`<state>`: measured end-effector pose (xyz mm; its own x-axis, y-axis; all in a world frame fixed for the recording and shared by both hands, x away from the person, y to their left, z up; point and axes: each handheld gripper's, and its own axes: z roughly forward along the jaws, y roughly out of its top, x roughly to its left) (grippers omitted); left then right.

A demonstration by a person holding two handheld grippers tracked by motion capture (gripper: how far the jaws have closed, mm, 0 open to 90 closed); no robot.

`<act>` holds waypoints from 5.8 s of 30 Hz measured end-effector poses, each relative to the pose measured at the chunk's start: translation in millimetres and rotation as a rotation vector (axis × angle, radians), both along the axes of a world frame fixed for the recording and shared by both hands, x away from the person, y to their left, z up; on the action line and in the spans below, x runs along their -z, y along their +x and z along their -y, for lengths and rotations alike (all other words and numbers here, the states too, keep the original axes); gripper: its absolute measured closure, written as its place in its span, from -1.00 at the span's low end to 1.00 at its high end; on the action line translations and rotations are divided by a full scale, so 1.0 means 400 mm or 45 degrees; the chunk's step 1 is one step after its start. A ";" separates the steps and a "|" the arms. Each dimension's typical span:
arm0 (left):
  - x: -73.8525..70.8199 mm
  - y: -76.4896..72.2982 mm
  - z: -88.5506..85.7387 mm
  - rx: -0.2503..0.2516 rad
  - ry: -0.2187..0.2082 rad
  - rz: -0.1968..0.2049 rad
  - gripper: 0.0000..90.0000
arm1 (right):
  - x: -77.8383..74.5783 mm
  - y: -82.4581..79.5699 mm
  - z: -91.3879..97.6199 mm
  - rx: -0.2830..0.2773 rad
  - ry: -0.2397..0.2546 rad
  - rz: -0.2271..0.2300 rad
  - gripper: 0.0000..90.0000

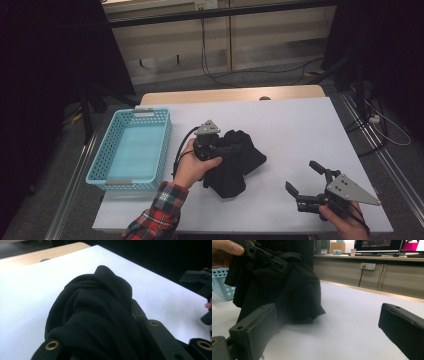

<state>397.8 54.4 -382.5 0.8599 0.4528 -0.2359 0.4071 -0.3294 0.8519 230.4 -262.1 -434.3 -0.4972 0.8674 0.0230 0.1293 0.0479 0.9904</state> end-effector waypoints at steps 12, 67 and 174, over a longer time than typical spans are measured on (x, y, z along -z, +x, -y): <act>0.013 0.003 -0.020 -0.070 0.078 0.133 0.13 | -0.001 0.001 -0.006 -0.019 -0.029 0.007 -0.98; -0.049 -0.044 -0.210 -0.270 0.112 0.253 -0.84 | -0.003 0.129 -0.154 -0.236 -0.162 -0.097 -0.93; -0.019 -0.072 -0.248 -0.331 0.154 0.288 -0.85 | -0.007 0.201 -0.104 -0.325 -0.258 -0.400 -0.14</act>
<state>369.0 153.4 -375.0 0.7364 0.6763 0.0158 0.2963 -0.3435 0.8912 310.8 -220.4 -431.4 -0.6915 0.7207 0.0495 0.3813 0.3059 0.8724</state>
